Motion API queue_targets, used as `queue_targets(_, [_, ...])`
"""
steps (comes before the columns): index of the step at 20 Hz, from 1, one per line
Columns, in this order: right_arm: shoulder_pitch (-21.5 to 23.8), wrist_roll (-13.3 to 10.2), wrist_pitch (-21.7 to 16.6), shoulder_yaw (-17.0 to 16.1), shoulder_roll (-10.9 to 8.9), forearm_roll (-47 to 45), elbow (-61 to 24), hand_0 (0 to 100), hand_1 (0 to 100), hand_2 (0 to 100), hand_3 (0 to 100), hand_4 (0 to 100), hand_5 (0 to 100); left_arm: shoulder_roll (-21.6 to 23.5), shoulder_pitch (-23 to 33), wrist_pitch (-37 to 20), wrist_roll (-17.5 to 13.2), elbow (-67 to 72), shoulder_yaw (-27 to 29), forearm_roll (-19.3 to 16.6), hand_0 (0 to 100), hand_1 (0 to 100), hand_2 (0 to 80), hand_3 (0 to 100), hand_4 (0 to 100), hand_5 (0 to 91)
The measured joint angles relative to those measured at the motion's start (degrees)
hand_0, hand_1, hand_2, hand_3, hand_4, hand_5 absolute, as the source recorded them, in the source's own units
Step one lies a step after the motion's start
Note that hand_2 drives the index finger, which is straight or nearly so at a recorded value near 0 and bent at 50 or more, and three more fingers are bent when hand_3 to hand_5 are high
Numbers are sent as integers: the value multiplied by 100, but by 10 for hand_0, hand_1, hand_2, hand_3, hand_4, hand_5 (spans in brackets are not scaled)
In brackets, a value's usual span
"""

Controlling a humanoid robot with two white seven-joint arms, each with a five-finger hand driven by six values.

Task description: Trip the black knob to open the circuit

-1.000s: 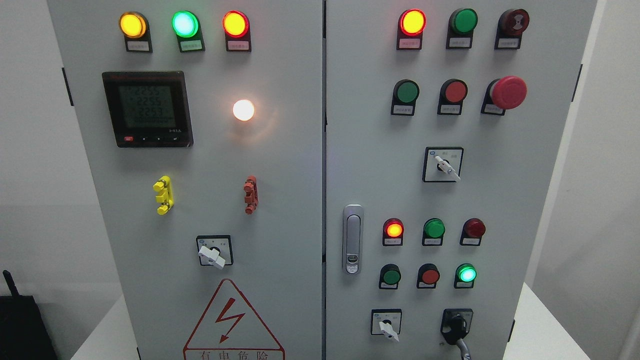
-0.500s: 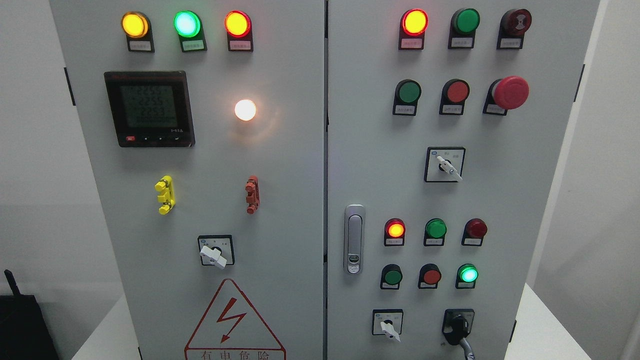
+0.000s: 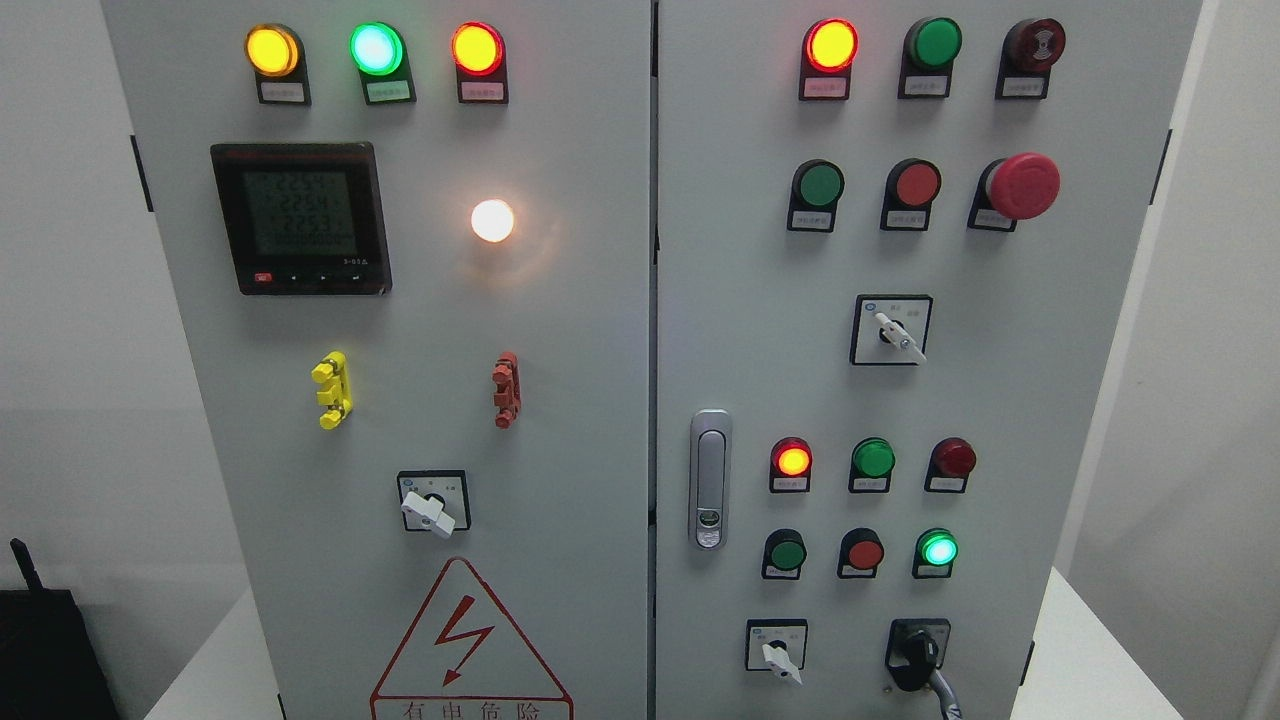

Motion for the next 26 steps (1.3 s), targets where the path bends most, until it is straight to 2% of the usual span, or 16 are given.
queue_targets(17, [96, 96, -37, -322, -8, 0, -10, 0, 61, 45, 1000, 1000, 998, 0, 0, 0, 0, 0, 0, 0, 120, 389, 0, 0, 0, 0])
queue_targets(26, [204, 107, -45, -383, -8, 0, -104, 0, 47, 29, 1000, 1000, 977, 0, 0, 0, 0, 0, 0, 0, 120, 389, 0, 0, 0, 0])
